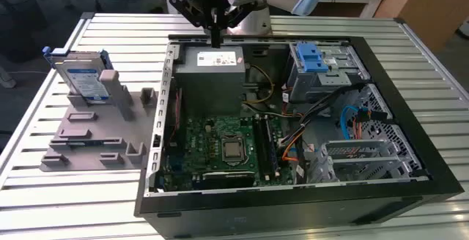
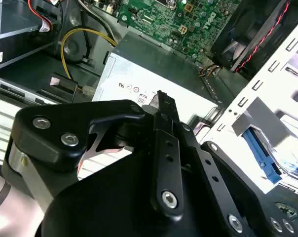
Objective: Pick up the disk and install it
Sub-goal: 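Reach for the disk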
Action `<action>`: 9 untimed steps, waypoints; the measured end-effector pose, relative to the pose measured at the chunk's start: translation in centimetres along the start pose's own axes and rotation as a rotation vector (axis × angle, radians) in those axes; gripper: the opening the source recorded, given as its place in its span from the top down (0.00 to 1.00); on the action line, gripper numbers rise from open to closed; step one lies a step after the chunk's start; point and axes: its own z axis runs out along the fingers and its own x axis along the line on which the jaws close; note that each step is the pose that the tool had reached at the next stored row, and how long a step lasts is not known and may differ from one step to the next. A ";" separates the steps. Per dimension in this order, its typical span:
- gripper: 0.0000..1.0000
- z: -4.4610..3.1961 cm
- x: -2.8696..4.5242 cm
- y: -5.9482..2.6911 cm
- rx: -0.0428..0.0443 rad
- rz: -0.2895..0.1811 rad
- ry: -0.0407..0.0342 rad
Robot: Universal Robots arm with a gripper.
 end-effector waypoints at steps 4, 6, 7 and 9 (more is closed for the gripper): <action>0.89 0.00 0.00 0.00 0.0000 0.000 0.0000; 0.89 0.00 0.01 0.00 0.0000 0.000 0.0000; 0.89 0.00 0.03 0.00 0.0001 0.000 0.0000; 0.89 -0.01 0.19 -0.02 0.0000 0.000 0.0000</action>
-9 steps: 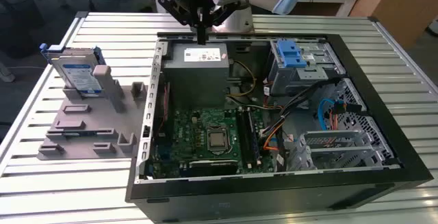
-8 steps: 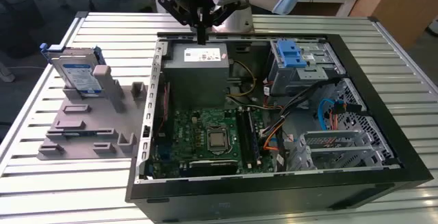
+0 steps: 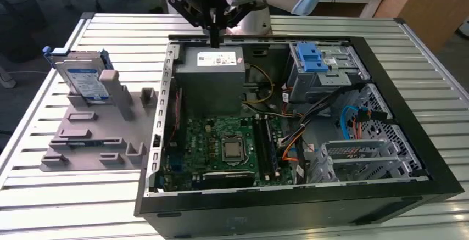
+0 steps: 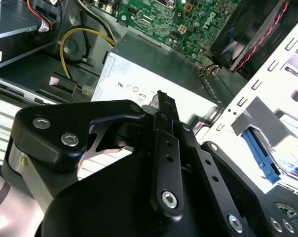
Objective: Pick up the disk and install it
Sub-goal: 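Reach for the disk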
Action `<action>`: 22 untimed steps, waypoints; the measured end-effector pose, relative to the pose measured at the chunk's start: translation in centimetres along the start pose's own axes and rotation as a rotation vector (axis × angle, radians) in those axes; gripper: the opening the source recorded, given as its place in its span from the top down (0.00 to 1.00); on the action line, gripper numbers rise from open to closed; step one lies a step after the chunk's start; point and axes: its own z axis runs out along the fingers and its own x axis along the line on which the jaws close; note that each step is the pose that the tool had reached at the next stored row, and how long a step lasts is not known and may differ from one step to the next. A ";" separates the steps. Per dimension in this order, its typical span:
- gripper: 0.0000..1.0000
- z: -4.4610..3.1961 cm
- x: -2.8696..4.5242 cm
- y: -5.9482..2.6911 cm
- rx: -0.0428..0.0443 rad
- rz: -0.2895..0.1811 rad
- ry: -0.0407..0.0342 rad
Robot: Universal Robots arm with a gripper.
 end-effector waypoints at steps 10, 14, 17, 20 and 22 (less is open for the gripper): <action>0.89 -0.01 1.50 -0.11 0.0000 0.000 0.0002; 0.89 0.00 1.90 -0.13 0.0001 0.000 0.0009; 0.89 0.01 2.18 -0.16 0.0001 0.000 0.0015; 0.89 0.02 2.42 -0.18 0.0002 0.000 0.0024; 0.89 0.03 2.59 -0.19 0.0002 0.000 0.0029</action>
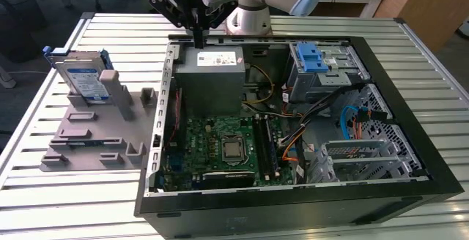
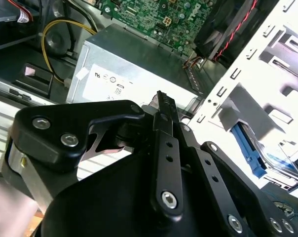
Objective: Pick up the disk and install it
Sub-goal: 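Reach for the disk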
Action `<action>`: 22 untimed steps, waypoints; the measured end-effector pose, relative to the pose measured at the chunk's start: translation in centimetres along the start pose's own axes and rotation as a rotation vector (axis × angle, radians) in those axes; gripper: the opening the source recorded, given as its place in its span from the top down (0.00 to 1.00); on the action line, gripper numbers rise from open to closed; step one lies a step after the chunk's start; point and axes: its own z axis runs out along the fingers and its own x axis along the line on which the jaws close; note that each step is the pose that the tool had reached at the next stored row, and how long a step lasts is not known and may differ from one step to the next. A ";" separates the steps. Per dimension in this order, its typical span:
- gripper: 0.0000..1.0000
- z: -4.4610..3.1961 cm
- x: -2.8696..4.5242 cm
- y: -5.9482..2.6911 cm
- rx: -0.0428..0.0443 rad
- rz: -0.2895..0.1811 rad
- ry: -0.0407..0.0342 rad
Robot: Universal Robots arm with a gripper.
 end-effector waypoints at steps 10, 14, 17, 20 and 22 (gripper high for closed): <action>0.89 0.04 0.79 -0.06 0.0002 0.000 0.0027; 0.89 0.05 1.11 -0.09 0.0003 0.000 0.0036; 0.89 0.06 1.37 -0.11 0.0004 0.000 0.0043; 0.89 0.08 1.63 -0.13 0.0004 0.000 0.0048; 0.89 0.08 1.82 -0.14 0.0004 0.000 0.0050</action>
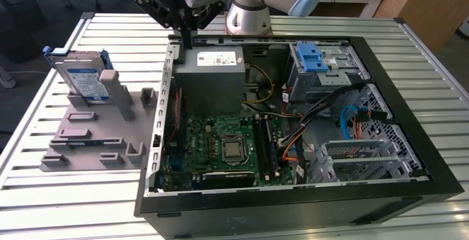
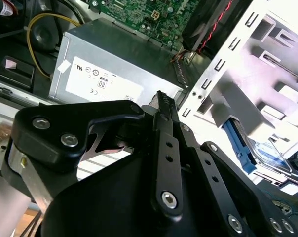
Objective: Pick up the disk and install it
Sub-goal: 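Reach for the disk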
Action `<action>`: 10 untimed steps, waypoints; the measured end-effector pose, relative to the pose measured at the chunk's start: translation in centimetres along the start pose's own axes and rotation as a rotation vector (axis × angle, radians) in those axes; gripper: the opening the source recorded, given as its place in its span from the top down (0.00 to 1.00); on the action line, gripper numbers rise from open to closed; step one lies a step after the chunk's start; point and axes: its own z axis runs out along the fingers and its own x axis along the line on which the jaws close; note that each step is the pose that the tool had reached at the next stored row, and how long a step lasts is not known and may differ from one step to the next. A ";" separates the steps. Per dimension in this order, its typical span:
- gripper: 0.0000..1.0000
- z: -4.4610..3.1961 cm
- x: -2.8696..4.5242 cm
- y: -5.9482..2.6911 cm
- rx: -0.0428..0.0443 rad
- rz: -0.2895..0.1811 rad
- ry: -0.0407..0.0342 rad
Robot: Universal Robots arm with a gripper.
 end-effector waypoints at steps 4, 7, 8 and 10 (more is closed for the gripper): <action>0.89 0.01 0.42 -0.03 0.0000 0.000 0.0004; 0.89 0.02 0.74 -0.05 0.0001 0.000 0.0006; 0.89 0.02 0.85 -0.06 0.0001 0.000 0.0007; 0.89 0.03 1.08 -0.08 0.0001 0.000 0.0008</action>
